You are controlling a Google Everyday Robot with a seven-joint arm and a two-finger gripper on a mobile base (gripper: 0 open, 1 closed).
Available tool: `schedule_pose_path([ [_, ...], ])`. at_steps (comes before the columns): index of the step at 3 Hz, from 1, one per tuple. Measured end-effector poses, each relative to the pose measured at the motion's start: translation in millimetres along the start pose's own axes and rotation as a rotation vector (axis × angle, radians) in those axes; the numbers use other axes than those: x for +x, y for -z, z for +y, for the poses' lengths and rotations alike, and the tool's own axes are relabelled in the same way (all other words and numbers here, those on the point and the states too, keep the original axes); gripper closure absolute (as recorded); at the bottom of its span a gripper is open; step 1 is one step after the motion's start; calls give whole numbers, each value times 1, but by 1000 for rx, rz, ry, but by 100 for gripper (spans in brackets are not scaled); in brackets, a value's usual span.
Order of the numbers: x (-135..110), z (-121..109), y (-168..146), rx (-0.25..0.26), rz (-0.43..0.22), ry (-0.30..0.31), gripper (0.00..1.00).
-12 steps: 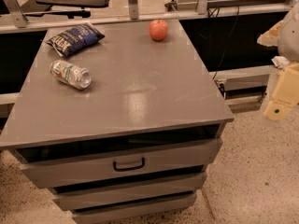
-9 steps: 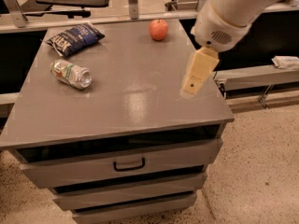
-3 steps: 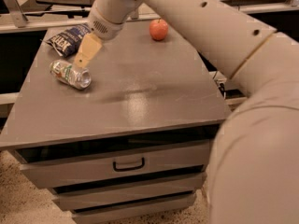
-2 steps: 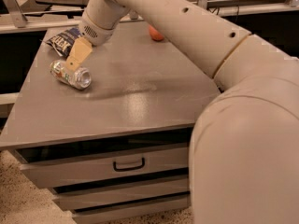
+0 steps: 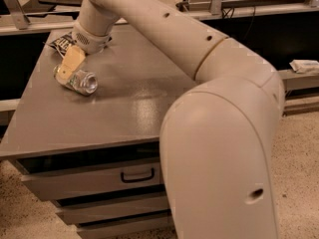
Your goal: Place 7up can upright
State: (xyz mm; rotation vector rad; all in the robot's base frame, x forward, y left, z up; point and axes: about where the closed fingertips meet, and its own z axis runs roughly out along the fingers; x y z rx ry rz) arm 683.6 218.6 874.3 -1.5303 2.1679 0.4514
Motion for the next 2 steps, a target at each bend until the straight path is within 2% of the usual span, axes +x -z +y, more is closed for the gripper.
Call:
schedule_pose_path([
  [2,-7,6,-32,-34,127,-7,0],
])
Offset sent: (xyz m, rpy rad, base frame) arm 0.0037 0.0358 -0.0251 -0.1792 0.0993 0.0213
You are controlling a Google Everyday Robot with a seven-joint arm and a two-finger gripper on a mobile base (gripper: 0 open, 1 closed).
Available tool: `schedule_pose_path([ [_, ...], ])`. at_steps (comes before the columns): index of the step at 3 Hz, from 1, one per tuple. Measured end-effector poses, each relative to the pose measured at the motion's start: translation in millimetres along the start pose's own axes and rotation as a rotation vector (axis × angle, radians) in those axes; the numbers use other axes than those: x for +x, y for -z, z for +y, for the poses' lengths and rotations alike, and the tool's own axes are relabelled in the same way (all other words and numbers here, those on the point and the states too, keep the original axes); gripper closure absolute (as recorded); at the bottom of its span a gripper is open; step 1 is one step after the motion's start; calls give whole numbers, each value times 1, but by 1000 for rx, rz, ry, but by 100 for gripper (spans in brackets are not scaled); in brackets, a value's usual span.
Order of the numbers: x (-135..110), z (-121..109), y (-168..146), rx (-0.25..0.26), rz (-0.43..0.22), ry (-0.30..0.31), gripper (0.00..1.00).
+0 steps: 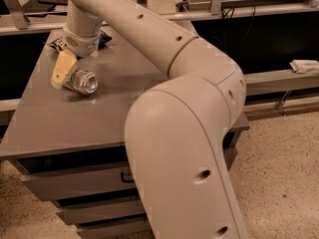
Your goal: Place 7up can upright
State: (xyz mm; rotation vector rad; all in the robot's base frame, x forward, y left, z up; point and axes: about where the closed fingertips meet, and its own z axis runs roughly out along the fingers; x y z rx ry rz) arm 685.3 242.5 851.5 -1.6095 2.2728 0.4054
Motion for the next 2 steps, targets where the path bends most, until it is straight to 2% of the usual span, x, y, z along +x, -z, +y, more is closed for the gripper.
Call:
schedule_pose_path([
  [1,-3,4,-12,36,109,10,18],
  [2,-2,4,-15,98,188,12,41],
])
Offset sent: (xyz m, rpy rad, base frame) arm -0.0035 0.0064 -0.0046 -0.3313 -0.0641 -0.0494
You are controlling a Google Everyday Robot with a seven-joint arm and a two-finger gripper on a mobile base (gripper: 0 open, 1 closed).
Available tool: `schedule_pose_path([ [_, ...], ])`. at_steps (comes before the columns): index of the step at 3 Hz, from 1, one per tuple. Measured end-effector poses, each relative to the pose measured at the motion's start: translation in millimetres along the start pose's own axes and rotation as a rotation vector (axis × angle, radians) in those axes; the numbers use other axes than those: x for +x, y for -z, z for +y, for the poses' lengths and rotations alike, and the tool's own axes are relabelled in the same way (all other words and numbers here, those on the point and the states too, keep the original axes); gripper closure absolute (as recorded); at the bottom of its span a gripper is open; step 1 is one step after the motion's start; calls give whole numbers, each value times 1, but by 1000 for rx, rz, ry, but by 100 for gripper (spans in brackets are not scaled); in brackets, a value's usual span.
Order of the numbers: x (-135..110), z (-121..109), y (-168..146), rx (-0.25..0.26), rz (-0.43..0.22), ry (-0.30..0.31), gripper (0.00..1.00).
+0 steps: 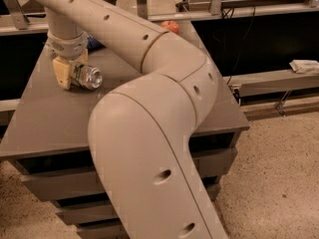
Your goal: Place 7up can upright
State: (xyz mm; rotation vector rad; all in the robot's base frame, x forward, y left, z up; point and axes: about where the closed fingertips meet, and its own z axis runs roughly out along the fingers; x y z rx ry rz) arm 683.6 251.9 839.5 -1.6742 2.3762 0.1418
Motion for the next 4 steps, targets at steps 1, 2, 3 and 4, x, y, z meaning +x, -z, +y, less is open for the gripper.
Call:
schedule_pose_path([
  [1,2,-4,9,57,23,-12,64],
  [2,17,-14,47,126,-66,-31,88],
  [3,40,1,87,129,-232,18,100],
  [4,53,43,95,50,-403,132,100],
])
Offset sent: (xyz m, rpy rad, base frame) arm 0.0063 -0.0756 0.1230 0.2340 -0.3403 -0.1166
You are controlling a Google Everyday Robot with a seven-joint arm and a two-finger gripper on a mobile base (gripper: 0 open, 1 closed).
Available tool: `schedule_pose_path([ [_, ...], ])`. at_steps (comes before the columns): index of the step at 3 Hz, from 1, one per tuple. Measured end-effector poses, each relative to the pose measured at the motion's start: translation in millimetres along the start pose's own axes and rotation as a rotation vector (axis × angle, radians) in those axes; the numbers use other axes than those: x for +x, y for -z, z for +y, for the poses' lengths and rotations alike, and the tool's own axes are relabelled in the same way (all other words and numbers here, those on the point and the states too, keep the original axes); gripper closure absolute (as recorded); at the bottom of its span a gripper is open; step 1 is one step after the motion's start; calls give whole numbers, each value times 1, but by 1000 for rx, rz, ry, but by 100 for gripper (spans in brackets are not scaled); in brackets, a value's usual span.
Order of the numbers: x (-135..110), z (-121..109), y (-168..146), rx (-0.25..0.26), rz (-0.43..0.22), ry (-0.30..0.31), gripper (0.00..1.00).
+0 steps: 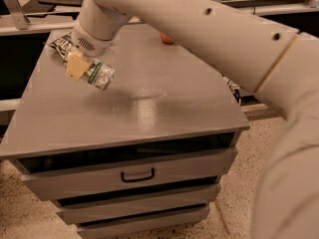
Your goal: Place 7up can upright
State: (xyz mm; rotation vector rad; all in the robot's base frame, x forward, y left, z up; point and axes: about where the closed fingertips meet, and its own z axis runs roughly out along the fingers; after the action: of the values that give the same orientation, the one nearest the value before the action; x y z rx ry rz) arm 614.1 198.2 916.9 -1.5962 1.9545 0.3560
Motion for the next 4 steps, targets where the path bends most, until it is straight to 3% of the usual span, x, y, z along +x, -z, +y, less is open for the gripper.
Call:
schedule_pose_path([
  [1,-9,27,-1,-84,-225,31,100],
  [2,-25,13,13,-95,-504,-19,100],
  [3,-9,-37,43,-9,-750,-88,100],
  [4,20,-64,75,59,-901,-50,100],
])
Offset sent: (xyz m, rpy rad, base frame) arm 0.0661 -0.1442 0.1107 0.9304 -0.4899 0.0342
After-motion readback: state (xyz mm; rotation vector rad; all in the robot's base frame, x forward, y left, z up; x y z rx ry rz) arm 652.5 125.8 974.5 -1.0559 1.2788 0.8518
